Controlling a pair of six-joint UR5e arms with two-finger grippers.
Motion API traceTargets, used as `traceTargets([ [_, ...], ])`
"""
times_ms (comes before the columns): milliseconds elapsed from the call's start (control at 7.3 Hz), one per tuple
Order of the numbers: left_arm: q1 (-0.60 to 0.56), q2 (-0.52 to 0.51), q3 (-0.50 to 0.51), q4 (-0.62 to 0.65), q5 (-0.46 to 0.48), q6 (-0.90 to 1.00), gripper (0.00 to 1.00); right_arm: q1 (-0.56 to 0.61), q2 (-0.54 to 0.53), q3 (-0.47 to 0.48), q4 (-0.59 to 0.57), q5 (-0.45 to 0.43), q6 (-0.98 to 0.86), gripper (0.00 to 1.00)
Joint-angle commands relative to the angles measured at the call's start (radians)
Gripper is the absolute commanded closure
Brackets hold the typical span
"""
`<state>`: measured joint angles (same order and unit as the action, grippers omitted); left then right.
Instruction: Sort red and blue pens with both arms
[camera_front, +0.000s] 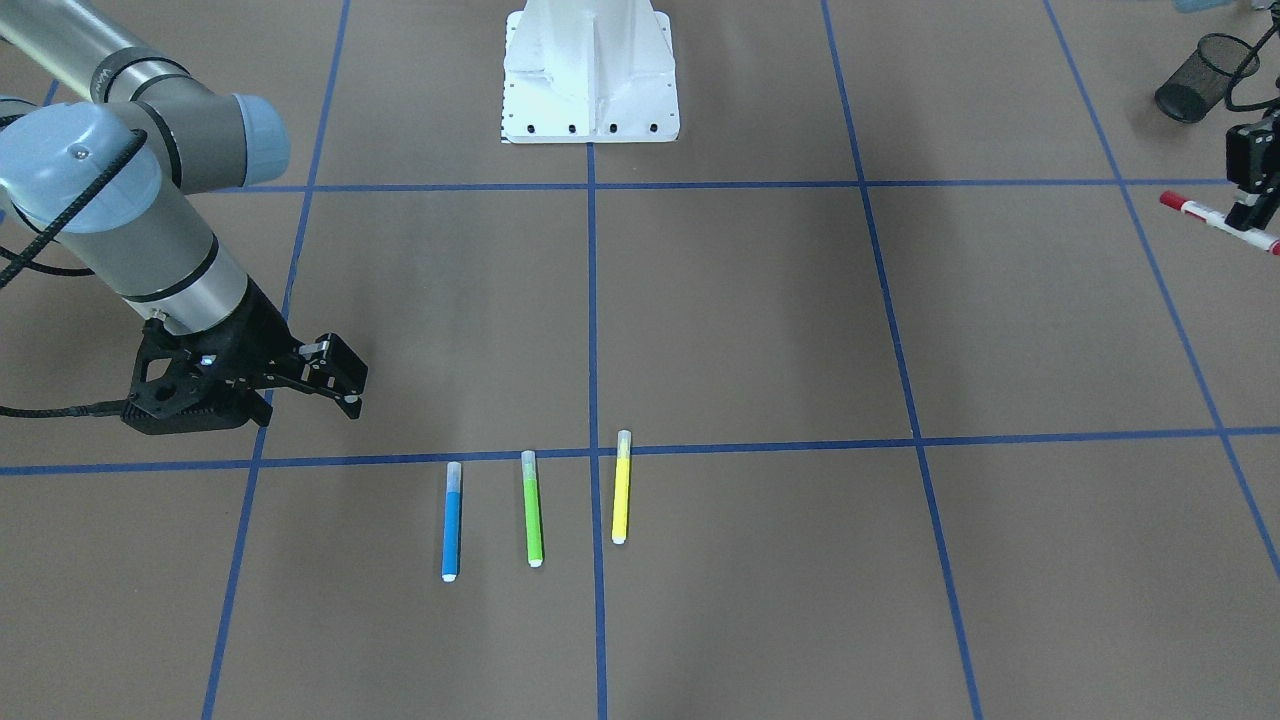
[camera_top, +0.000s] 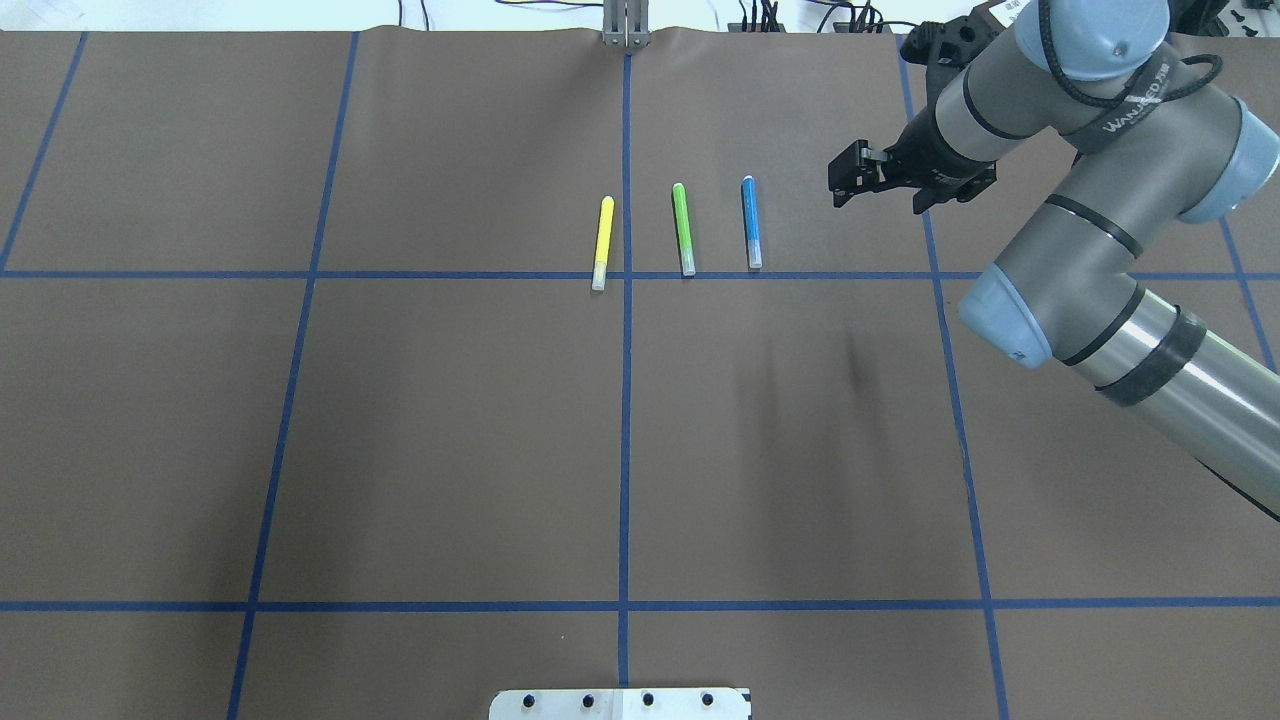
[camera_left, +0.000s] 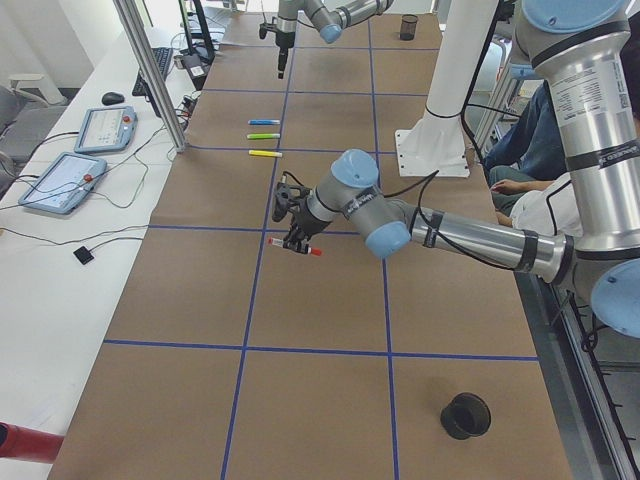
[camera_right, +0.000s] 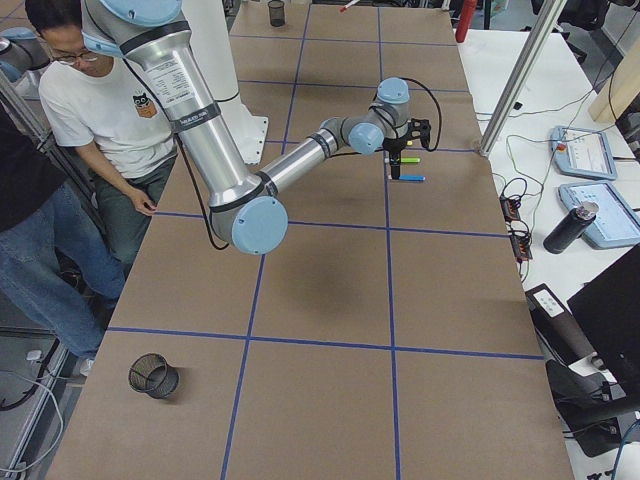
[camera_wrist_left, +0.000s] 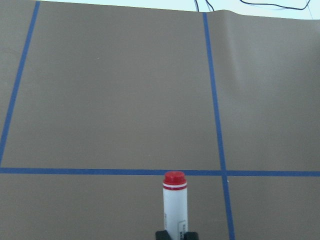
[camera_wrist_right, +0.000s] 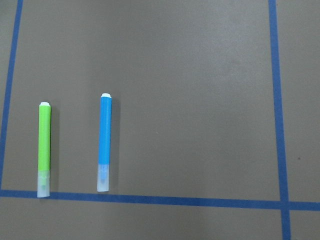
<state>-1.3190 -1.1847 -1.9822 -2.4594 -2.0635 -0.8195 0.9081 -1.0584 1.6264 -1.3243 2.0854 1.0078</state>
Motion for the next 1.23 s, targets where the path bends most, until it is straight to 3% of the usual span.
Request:
traceTargets([
  [0,-0.107,0.097,0.208,-0.380,-0.007,0.022,1.00,-0.002,0.052,-0.057,0.010,0.016,0.028,0.05],
  [274,-0.306,0.100,0.436,-0.646,-0.131,0.022,1.00,-0.002,0.087,-0.112,0.008,0.059,0.029,0.06],
  [822,-0.439,0.300,0.513,-0.941,-0.155,0.084,1.00,-0.002,0.086,-0.114,0.008,0.058,0.028,0.06],
  [1095,-0.564,0.338,0.680,-1.086,-0.158,0.254,1.00,-0.002,0.086,-0.117,0.008,0.058,0.028,0.06],
])
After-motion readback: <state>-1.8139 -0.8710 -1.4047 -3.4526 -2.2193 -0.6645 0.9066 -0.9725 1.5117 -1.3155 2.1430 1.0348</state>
